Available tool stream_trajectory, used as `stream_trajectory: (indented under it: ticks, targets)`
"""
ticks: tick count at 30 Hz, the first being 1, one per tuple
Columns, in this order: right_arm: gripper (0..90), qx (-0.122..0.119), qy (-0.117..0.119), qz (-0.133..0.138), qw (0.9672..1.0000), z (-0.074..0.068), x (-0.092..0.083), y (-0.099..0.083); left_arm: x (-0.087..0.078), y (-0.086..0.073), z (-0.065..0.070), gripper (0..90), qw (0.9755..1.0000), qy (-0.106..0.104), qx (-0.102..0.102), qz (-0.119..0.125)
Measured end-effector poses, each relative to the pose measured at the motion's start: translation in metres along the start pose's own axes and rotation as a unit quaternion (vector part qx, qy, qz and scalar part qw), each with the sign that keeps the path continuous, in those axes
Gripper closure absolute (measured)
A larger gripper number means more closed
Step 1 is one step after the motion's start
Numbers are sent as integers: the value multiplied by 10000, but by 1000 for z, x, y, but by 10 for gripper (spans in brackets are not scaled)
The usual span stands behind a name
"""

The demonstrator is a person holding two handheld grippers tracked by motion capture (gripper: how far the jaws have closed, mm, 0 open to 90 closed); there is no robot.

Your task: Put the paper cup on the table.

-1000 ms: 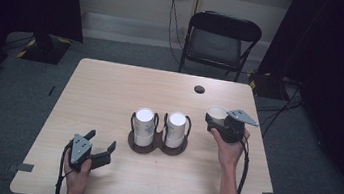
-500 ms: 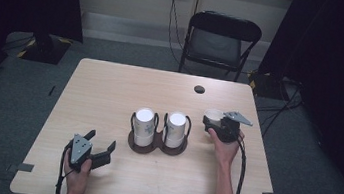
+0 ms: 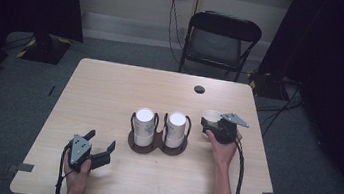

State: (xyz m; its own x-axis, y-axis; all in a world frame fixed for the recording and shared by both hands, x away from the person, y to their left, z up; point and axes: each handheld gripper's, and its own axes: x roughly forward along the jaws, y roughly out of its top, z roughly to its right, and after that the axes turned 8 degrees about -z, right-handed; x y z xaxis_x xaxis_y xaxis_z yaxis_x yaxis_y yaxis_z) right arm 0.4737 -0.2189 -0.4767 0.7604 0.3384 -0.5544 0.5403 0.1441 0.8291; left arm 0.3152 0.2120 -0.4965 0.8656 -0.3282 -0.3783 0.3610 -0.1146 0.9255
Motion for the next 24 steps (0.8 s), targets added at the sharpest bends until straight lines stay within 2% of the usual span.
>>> stream_trajectory:
  ticks: [10,16,19,24]
  targets:
    - [271,-81,-42,-7,10000,-6,-5,-8,0,0,0,173,10000,35,10,-2]
    - [272,-115,-52,-109,9999,-5,-10,-10,0,0,0,164,10000,75,-37,28]
    - [272,-219,-87,-155,9996,-9,-10,-11,0,0,-1,158,9999,78,-68,31]
    - [269,-197,-52,-189,9996,-11,-9,-11,0,0,0,157,9999,76,-68,19]
